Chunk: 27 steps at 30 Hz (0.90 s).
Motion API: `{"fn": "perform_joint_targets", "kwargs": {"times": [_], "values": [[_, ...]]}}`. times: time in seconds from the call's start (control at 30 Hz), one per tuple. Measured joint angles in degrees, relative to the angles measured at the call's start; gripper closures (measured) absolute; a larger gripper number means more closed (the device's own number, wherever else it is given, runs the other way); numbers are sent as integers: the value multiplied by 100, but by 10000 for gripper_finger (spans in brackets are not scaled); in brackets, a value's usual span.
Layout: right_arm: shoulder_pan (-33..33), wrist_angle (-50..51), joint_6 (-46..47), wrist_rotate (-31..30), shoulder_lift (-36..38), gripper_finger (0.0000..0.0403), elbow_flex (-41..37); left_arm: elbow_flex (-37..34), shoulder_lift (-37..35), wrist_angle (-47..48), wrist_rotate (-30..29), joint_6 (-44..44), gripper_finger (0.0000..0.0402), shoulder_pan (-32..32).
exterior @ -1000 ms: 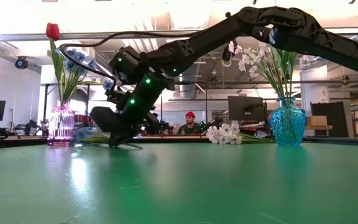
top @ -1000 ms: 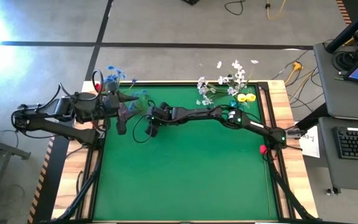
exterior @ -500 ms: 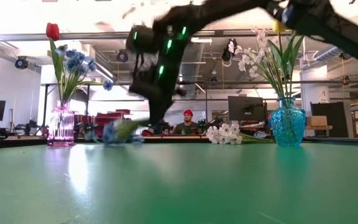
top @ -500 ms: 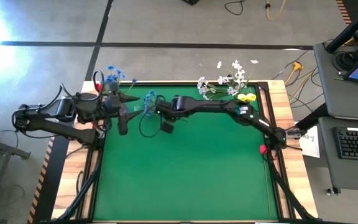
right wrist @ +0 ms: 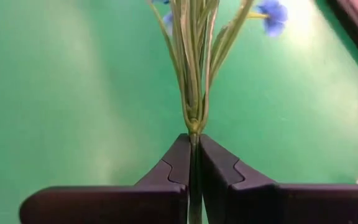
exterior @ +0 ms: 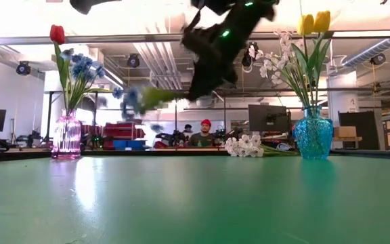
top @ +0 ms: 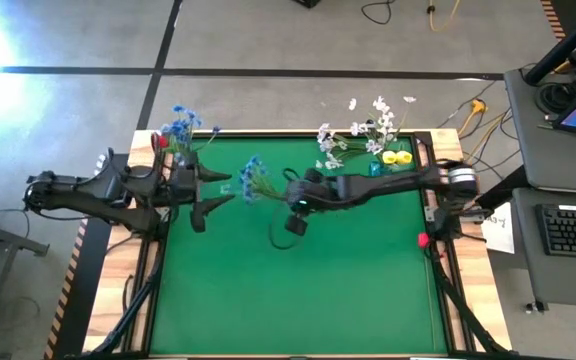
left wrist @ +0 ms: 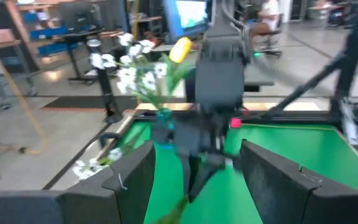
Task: Sort flowers into vase by color
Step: Put the blue flowers into the purple vase
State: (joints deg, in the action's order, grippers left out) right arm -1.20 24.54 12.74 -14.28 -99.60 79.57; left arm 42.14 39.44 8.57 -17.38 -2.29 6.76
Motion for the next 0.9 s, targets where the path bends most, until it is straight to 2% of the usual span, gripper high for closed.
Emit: {"fn": "perform_joint_targets", "kwargs": {"times": [0.13,0.3,0.4,0.53,0.73,0.9], "values": [[109,-2248,116,-336,897,390,-1353,-405,-14,-582,150,-101,180,5],[145,-4332,-32,-783,1464,390,-2517,-639,-13,-1066,150,-139,180,1],[157,-5595,-363,-731,1574,390,-2929,-641,28,-1307,148,-90,180,0],[196,-7076,-937,-244,1441,390,-3154,-777,346,-1820,335,52,180,0],[211,-8034,-1277,516,1060,390,-3020,-1102,1143,-3426,385,167,180,3],[211,-8100,-1276,976,739,390,-2668,-1091,1722,-4026,384,137,180,0]]}}
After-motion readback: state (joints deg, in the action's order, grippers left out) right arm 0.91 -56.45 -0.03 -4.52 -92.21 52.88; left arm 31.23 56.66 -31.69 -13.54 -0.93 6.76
